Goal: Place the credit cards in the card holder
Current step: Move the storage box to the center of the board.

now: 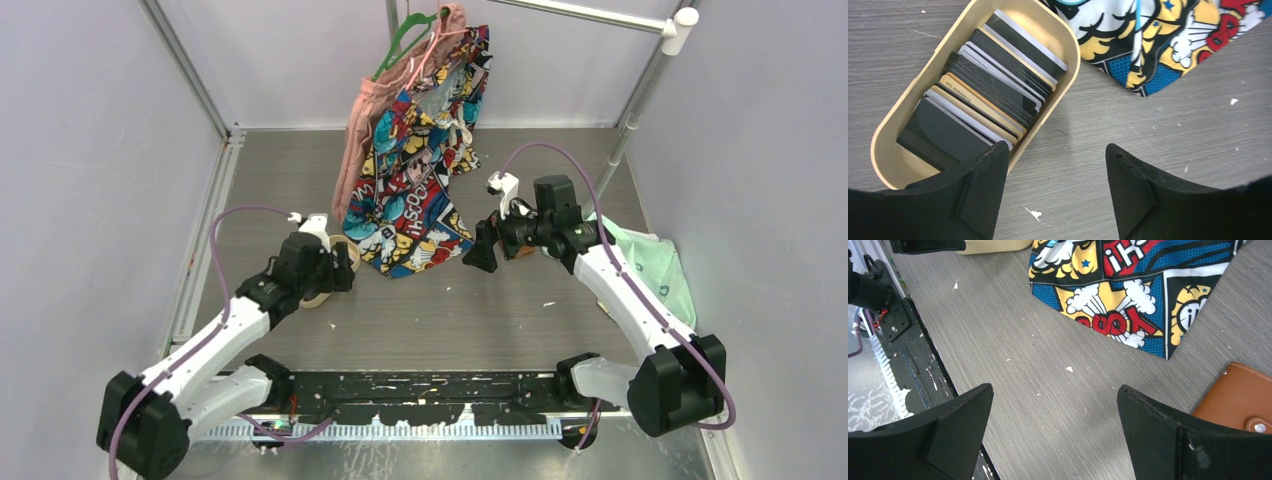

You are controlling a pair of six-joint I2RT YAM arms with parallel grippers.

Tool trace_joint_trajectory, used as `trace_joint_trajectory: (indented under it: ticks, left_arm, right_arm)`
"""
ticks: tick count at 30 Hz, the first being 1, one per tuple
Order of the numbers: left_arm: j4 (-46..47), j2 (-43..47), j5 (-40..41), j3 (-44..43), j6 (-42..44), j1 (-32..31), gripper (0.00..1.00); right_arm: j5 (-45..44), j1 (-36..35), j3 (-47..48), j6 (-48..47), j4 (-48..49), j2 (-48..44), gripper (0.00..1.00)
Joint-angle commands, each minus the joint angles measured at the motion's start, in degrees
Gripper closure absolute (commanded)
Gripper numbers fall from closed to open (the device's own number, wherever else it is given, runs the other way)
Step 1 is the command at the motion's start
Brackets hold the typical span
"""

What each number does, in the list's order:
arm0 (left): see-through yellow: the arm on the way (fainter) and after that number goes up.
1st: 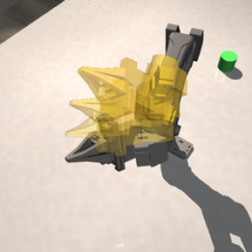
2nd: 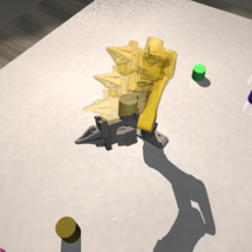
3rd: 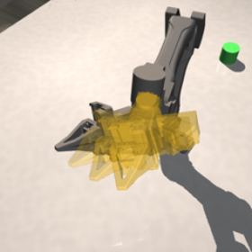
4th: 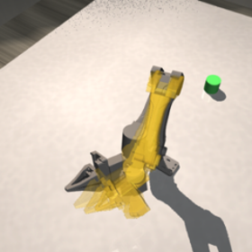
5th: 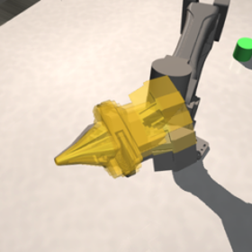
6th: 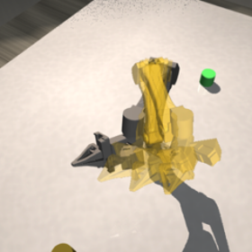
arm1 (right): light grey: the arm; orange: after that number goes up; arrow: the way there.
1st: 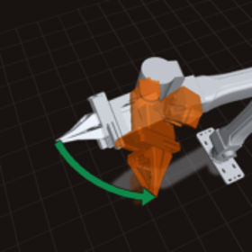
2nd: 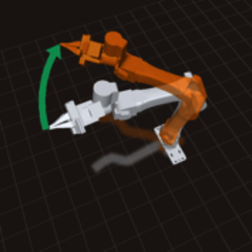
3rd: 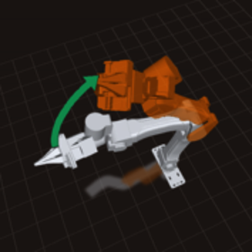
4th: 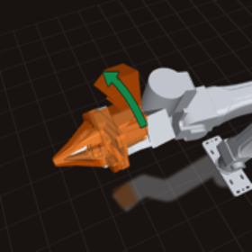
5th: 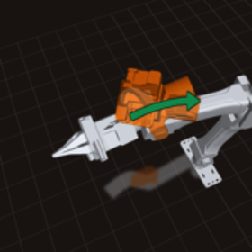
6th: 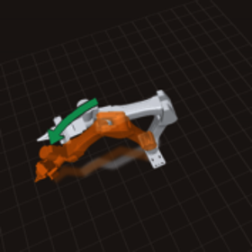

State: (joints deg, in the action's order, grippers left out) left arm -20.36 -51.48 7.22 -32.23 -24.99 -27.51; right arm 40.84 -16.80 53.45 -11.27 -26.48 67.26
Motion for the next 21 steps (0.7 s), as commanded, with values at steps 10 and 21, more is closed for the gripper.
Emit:
trace_joint_trajectory:
  ticks: [10,21]
  left_arm:
    - [5.8,-9.7,-3.8,-5.3,5.5,3.7,0.32]
    - [8.3,-19.1,-15.5,-7.4,7.4,7.6,0.42]
  right_arm:
    - [1.0,2.8,4.9,-4.2,-4.4,3.3,0.01]
    - [1.7,3.4,4.8,-4.5,-5.0,5.1,0.01]
